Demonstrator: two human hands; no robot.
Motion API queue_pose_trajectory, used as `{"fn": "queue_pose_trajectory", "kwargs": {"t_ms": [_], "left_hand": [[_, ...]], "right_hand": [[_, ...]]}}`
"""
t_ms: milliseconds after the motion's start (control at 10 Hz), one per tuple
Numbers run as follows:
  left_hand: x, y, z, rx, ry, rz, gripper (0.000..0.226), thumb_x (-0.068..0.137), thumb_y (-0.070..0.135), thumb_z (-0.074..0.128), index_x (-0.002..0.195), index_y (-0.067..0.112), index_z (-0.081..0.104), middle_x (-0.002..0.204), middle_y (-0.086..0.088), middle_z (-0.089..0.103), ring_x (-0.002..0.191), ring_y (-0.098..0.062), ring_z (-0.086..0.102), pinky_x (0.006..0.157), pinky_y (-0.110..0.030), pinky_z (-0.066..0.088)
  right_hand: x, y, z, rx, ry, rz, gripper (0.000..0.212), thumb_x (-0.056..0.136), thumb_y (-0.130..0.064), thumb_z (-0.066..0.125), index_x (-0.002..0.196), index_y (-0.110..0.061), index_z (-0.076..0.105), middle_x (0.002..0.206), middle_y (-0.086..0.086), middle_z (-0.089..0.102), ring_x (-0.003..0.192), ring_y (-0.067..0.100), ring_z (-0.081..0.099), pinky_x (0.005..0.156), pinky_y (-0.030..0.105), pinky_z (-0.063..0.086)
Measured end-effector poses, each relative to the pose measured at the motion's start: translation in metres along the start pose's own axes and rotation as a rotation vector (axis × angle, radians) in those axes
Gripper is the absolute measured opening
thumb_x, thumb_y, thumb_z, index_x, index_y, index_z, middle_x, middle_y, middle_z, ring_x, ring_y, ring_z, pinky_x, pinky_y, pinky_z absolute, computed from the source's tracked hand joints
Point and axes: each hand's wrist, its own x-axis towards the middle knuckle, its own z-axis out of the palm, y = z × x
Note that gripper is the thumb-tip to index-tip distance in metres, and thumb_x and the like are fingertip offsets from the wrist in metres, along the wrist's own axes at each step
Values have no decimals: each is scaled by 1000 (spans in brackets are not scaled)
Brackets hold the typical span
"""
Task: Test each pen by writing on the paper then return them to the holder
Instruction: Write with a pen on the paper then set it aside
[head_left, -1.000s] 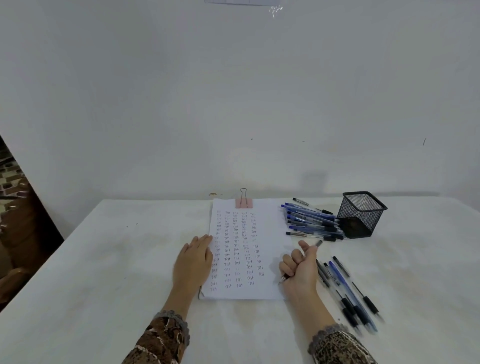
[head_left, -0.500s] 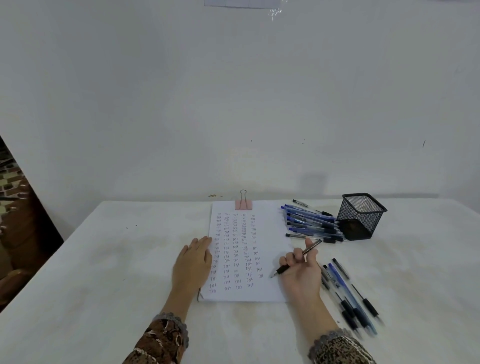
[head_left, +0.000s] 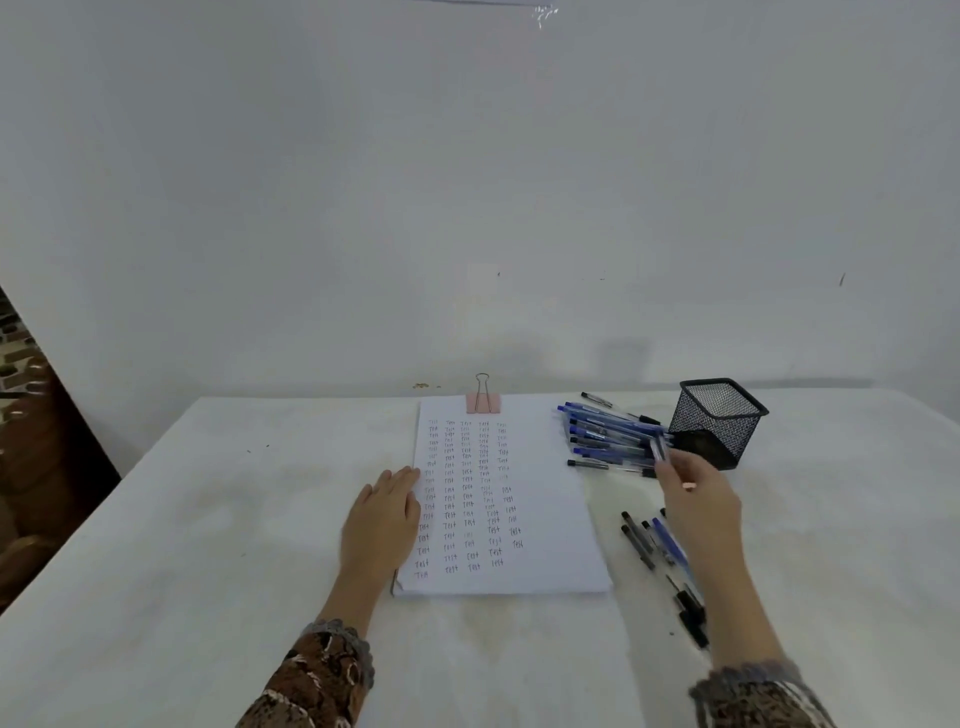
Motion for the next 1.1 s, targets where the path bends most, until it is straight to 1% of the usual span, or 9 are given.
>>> {"fn": "queue_pose_trajectory", "kwargs": {"t_ms": [100, 200, 300, 400, 500, 600, 900, 1000, 1100], "left_hand": [[1, 0, 0, -3, -2, -3, 43, 99, 21, 27, 142, 21, 33, 150, 6, 32, 141, -12, 21, 116, -29, 14], [1, 0, 0, -8, -5, -2, 43, 99, 20, 27, 142, 21, 33, 150, 7, 32, 141, -11, 20, 116, -29, 13], [1, -1, 0, -7, 0, -2, 43, 99, 20, 27, 142, 21, 33, 150, 8, 31, 141, -11, 20, 116, -28, 13], [0, -1, 1, -2, -5, -2, 44, 99, 21, 26, 143, 22, 32, 150, 8, 30, 142, -10, 19, 116, -27, 12], [1, -1, 1, -9, -2, -1, 43, 99, 21, 27, 142, 22, 33, 150, 9, 31, 141, -10, 19, 115, -27, 12], [0, 0, 1, -9, -2, -1, 43, 99, 21, 27, 142, 22, 33, 150, 9, 31, 141, -11, 19, 116, -28, 12], [0, -1, 1, -9, 8, -8, 43, 100, 22, 27, 142, 23, 33, 150, 7, 32, 141, -12, 22, 115, -27, 14], [1, -1, 1, 2, 3, -3, 43, 100, 22, 26, 142, 23, 31, 150, 7, 31, 141, -11, 21, 115, -27, 13], [1, -1, 2, 4, 0, -5, 43, 100, 23, 26, 143, 23, 32, 150, 8, 31, 141, -11, 20, 115, -27, 13]], "right_hand": [[13, 23, -17, -416, -44, 93, 17, 89, -14, 56, 104, -16, 64, 99, 10, 63, 87, 27, 56, 75, 32, 44], [18, 43, -20, -676, -233, 228, 22, 89, -23, 55, 109, -19, 64, 115, 10, 61, 102, 30, 56, 90, 39, 48], [22, 43, -24, -786, -360, 304, 32, 88, -30, 54, 117, -18, 61, 121, 8, 57, 109, 30, 53, 97, 41, 43], [33, 26, -20, -868, -306, 271, 36, 91, -30, 50, 125, -21, 53, 133, 8, 45, 121, 32, 44, 103, 44, 35], [48, 15, 5, -765, -289, -47, 31, 91, -19, 50, 120, -24, 61, 129, 10, 49, 116, 33, 48, 101, 43, 41], [51, 10, 30, -866, -403, -269, 34, 95, -19, 44, 125, -26, 56, 135, 3, 47, 123, 28, 44, 102, 40, 39], [61, 23, 42, -960, -416, -427, 27, 92, -31, 52, 118, -23, 52, 128, -1, 45, 123, 21, 36, 101, 36, 32], [67, 28, 43, -936, -471, -494, 20, 94, -28, 50, 113, -24, 52, 124, -5, 49, 120, 18, 39, 99, 34, 28], [66, 26, 45, -803, -450, -573, 22, 97, -20, 44, 117, -19, 55, 120, 0, 54, 113, 22, 48, 95, 36, 34]]}}
